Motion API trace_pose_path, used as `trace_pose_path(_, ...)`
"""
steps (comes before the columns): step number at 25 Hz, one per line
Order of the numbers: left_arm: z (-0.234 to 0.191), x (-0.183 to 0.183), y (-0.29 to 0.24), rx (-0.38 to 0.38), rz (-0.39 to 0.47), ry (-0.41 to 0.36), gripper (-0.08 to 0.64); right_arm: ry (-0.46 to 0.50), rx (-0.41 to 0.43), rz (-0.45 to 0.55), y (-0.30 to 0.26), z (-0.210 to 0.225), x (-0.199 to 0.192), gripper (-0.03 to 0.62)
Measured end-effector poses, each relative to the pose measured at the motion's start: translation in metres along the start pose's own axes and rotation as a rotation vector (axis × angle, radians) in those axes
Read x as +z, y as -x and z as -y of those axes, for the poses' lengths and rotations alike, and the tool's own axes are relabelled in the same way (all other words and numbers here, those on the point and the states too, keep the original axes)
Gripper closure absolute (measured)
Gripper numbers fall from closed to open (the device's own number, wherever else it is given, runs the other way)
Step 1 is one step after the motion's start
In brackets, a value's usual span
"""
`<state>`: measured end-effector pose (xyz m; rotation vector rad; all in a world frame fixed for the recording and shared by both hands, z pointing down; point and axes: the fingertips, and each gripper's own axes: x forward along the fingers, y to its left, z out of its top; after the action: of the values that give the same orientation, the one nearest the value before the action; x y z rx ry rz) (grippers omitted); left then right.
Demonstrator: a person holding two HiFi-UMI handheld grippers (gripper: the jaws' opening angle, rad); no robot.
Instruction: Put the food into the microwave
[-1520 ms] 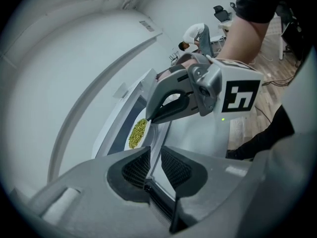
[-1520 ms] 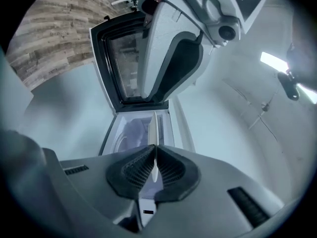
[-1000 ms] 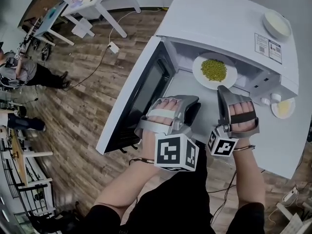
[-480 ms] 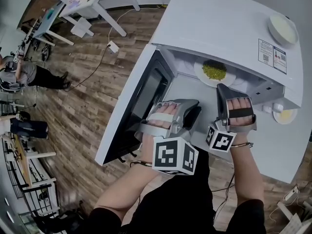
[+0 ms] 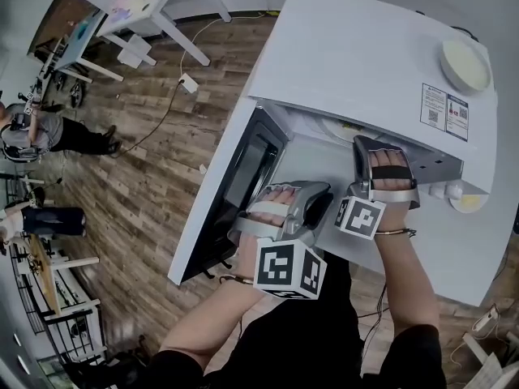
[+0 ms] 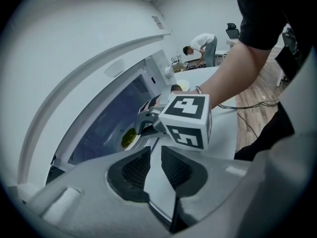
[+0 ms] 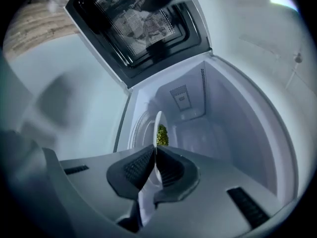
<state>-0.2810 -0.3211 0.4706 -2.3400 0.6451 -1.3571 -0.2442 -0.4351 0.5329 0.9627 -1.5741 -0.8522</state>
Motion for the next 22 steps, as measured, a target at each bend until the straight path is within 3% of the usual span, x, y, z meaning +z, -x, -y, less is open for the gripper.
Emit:
trace_pose_path(9, 0.007, 0.002, 0.006, -0.088, 0.034, 0.134, 0.488, -0.08, 0.164, 0.003, -0.013, -0.011, 0.012, 0.546)
trace_pose_path(15, 0.007, -0.004, 0.008, -0.108, 0.036, 0.189, 0.488, -0.211, 0.29, 0.023, -0.013, -0.015, 0.013, 0.532)
trace_pose_path(18, 0.005, -0.005, 0.009, -0.116, 0.046, 0.227, 0.488, -0.302, 0.363, 0.024, -0.014, -0.012, 0.01, 0.477)
trace_pose_path(22, -0.004, -0.002, 0.019, -0.112, 0.058, 0.248, 0.488, -0.335, 0.427, 0.009, -0.01, -0.016, 0.007, 0.463)
